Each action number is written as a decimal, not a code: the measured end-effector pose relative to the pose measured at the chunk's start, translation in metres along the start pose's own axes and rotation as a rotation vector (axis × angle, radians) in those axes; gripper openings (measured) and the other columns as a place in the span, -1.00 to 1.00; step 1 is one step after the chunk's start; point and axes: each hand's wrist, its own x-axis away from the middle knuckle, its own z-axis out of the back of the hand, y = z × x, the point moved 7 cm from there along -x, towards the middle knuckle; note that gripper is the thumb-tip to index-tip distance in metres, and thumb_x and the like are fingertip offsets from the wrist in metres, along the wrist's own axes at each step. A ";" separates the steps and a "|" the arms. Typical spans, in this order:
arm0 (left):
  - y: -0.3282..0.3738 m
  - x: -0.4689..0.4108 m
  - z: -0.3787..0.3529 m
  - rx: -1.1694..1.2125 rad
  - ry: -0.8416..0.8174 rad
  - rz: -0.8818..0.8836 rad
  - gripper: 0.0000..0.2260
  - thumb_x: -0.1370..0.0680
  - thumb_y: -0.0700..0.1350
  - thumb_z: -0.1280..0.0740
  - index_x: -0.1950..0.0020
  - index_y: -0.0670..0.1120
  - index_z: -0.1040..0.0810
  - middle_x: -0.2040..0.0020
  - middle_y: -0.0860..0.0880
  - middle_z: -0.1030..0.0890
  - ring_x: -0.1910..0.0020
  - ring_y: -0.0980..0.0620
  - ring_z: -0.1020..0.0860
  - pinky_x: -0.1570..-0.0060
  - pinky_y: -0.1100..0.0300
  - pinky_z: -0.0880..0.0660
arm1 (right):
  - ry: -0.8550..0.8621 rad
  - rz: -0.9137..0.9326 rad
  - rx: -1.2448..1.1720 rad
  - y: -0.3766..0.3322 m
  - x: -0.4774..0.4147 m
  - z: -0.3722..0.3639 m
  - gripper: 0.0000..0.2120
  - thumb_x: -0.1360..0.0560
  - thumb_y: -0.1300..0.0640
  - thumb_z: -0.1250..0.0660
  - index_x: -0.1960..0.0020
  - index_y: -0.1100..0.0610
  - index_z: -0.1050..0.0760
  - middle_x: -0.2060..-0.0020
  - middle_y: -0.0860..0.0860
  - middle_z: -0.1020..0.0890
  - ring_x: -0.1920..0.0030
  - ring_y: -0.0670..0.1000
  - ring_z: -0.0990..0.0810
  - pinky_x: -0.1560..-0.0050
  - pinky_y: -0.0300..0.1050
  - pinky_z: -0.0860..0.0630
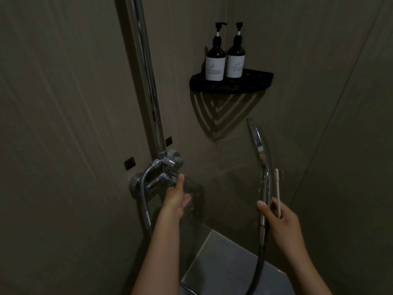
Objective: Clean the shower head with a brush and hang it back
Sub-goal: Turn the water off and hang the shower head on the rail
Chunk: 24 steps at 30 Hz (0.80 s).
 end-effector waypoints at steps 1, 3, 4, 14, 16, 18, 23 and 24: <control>0.000 0.000 0.000 -0.001 0.000 0.005 -0.61 -0.58 0.01 -0.24 -0.34 -0.16 -0.37 -0.30 -0.21 -0.51 -0.26 -0.16 -0.50 -0.28 0.00 -0.40 | 0.003 0.001 0.001 0.000 0.000 0.000 -0.85 -0.52 0.13 -0.31 0.20 0.17 -0.49 0.33 0.07 -0.52 0.27 0.01 -0.49 0.25 -0.17 -0.41; 0.001 0.000 0.000 0.001 -0.002 0.010 -0.61 -0.58 0.02 -0.23 -0.33 -0.16 -0.38 -0.29 -0.21 -0.52 -0.25 -0.16 -0.52 -0.24 0.02 -0.42 | 0.004 0.000 0.003 -0.001 0.000 0.001 -0.84 -0.52 0.13 -0.31 0.22 0.16 -0.48 0.33 0.07 -0.52 0.27 0.02 -0.50 0.24 -0.16 -0.42; 0.002 0.001 0.000 -0.001 -0.006 0.010 -0.60 -0.58 0.02 -0.23 -0.34 -0.16 -0.37 -0.29 -0.21 -0.52 -0.24 -0.16 -0.52 -0.22 0.03 -0.43 | 0.005 0.001 0.005 -0.002 0.000 0.002 -0.83 -0.52 0.12 -0.30 0.22 0.16 -0.47 0.32 0.08 -0.52 0.26 0.03 -0.50 0.24 -0.15 -0.42; 0.002 -0.001 0.002 -0.050 0.006 0.006 -0.58 -0.58 0.05 -0.22 -0.34 -0.18 -0.37 -0.25 -0.24 -0.54 -0.19 -0.17 -0.56 -0.25 0.00 -0.45 | 0.056 0.041 -0.007 -0.010 0.002 0.008 -0.83 -0.52 0.12 -0.31 0.23 0.12 -0.47 0.34 0.03 -0.50 0.29 -0.05 -0.46 0.27 -0.20 -0.37; 0.002 -0.003 0.003 -0.052 0.017 0.013 -0.56 -0.58 0.06 -0.22 -0.35 -0.18 -0.36 -0.25 -0.23 -0.54 -0.18 -0.16 -0.56 -0.24 0.00 -0.46 | 0.068 0.040 -0.010 -0.010 0.002 0.009 -0.82 -0.52 0.12 -0.31 0.24 0.14 -0.46 0.36 0.03 -0.49 0.30 -0.04 -0.44 0.28 -0.19 -0.36; 0.001 -0.004 0.003 -0.050 0.016 0.017 -0.55 -0.58 0.06 -0.22 -0.36 -0.18 -0.35 -0.26 -0.23 -0.54 -0.18 -0.16 -0.56 -0.24 0.00 -0.47 | 0.081 0.034 -0.009 -0.009 0.001 0.011 -0.81 -0.52 0.12 -0.31 0.25 0.15 -0.45 0.36 0.04 -0.48 0.30 -0.02 -0.44 0.28 -0.17 -0.36; -0.001 -0.010 0.003 -0.041 0.030 0.017 -0.49 -0.57 0.09 -0.23 -0.41 -0.18 -0.29 -0.29 -0.25 -0.51 -0.20 -0.19 -0.54 -0.23 -0.01 -0.47 | 0.087 0.027 0.016 -0.006 -0.001 0.015 -0.79 -0.52 0.09 -0.30 0.18 0.23 -0.48 0.32 0.11 -0.50 0.28 0.03 -0.46 0.28 -0.15 -0.40; -0.002 -0.011 0.004 -0.041 0.032 0.013 -0.48 -0.56 0.10 -0.23 -0.41 -0.18 -0.29 -0.29 -0.24 -0.51 -0.20 -0.19 -0.54 -0.22 -0.01 -0.48 | 0.095 0.034 0.015 -0.006 0.000 0.016 -0.79 -0.52 0.09 -0.31 0.21 0.21 -0.47 0.33 0.10 -0.49 0.29 0.03 -0.45 0.28 -0.15 -0.39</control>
